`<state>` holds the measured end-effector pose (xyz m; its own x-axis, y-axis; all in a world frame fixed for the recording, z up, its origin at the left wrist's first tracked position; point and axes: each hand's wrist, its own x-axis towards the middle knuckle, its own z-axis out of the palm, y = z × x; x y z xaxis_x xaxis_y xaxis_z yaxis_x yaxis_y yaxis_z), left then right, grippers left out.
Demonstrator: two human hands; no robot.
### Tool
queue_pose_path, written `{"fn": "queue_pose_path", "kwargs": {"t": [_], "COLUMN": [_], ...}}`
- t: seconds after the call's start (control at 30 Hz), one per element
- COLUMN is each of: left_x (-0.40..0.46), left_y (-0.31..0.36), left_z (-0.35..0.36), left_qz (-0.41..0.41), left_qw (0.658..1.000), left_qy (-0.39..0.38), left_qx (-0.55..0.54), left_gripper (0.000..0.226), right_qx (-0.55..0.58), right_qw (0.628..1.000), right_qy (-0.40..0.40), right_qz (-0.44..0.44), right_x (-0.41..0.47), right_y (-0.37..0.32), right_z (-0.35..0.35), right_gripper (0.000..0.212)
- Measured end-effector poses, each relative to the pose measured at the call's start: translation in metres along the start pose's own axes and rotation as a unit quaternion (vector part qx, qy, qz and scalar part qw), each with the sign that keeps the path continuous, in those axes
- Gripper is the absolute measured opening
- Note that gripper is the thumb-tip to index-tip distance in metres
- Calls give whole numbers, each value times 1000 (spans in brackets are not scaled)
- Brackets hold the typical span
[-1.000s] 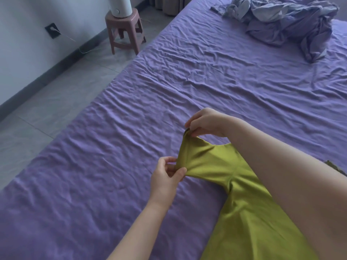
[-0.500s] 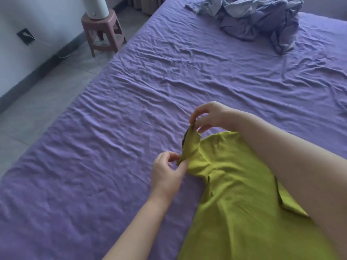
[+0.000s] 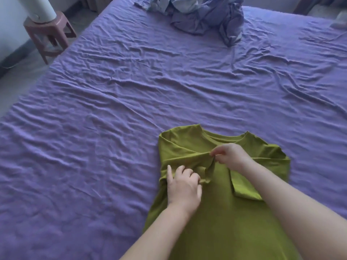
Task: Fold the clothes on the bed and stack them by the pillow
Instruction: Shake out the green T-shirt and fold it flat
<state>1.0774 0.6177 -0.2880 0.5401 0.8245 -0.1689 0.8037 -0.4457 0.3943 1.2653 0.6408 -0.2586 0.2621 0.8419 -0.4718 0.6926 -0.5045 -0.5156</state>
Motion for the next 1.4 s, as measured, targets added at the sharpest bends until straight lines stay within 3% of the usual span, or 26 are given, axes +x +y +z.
{"fn": "queue_pose_path", "kwargs": {"t": [0.17,0.27,0.37,0.47,0.53,0.63,0.8,0.93,1.03,1.13,1.23,1.27,1.4], "left_x": [-7,4,17,35,46,55,50,46,40,17,-28,-46,-116], "left_y": [-7,-31,-58,-79,-90,-103,-108,-107,-104,-105,-106,-107,-107], "left_z": [4,-6,-21,-30,-31,-29,-19,-17,-22,-24,-20,-17,-3], "left_qz": [17,-45,-32,47,71,85,97,98,86,22,-15,-27,-49], "left_qw": [987,979,990,996,977,959,953,955,963,997,999,998,997], "left_qy": [157,186,106,-66,-153,-201,-191,-182,-174,-58,30,19,-64], "left_qx": [-23,-69,-92,27,129,183,214,212,184,46,-37,-46,5], "left_gripper": [9,25,30,41,55,74,93,99,99,82,61,59,63], "right_qx": [-107,-152,-224,-233,-209,-184,5,13,-17,-110,-255,-282,-300], "right_qw": [975,936,920,911,910,923,973,979,976,961,952,949,949], "right_qy": [160,218,145,162,195,187,210,201,219,248,86,41,46], "right_qz": [-115,-230,-287,-300,-300,-281,-95,-24,18,-61,-146,-131,-90], "right_x": [-16,-35,-48,-55,-59,-71,-76,-74,-79,-79,-78,-79,-113], "right_y": [17,12,16,22,27,37,30,15,10,-5,-6,-1,2], "right_z": [40,57,73,80,81,88,93,106,107,111,122,125,134], "right_gripper": [28,19,32,22,16,18,10,20,29,40,49,53,58]}}
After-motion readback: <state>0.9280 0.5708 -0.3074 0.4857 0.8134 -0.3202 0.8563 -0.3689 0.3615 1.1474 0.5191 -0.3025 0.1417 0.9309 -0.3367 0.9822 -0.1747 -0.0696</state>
